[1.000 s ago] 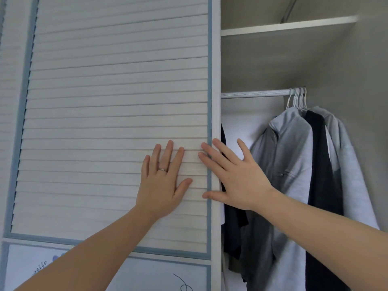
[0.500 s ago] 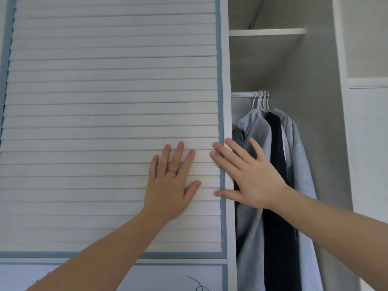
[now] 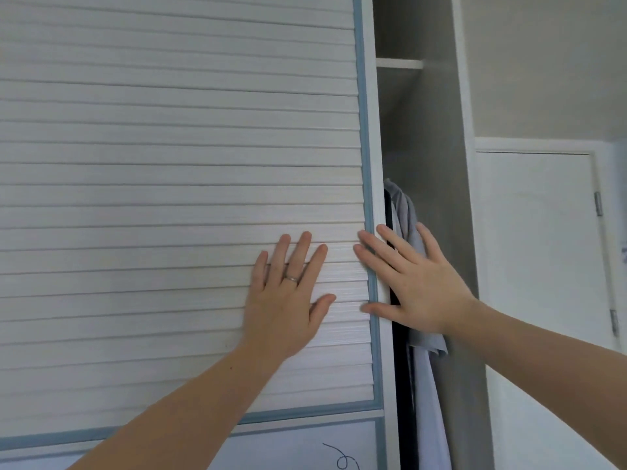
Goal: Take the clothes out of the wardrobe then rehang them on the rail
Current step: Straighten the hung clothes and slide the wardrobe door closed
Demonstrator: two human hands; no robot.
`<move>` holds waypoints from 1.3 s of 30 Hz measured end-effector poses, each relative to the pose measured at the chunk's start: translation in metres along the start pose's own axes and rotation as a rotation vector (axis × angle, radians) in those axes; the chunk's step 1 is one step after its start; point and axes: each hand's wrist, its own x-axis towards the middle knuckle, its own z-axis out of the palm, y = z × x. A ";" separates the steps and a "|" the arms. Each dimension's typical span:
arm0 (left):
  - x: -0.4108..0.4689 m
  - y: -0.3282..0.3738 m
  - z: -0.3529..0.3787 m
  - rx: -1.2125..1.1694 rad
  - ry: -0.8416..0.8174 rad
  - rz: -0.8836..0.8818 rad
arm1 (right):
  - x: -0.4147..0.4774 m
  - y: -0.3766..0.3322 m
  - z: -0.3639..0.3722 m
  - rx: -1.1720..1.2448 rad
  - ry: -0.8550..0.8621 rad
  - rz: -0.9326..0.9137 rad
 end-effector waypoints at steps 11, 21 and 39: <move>0.028 0.067 0.012 -0.017 -0.038 0.019 | -0.041 0.051 0.007 -0.103 -0.131 0.082; 0.045 0.112 0.024 -0.019 -0.007 0.023 | -0.070 0.085 0.018 -0.167 -0.130 0.103; 0.047 0.124 0.009 -0.006 -0.146 0.004 | -0.087 0.095 0.033 -0.063 -0.067 0.096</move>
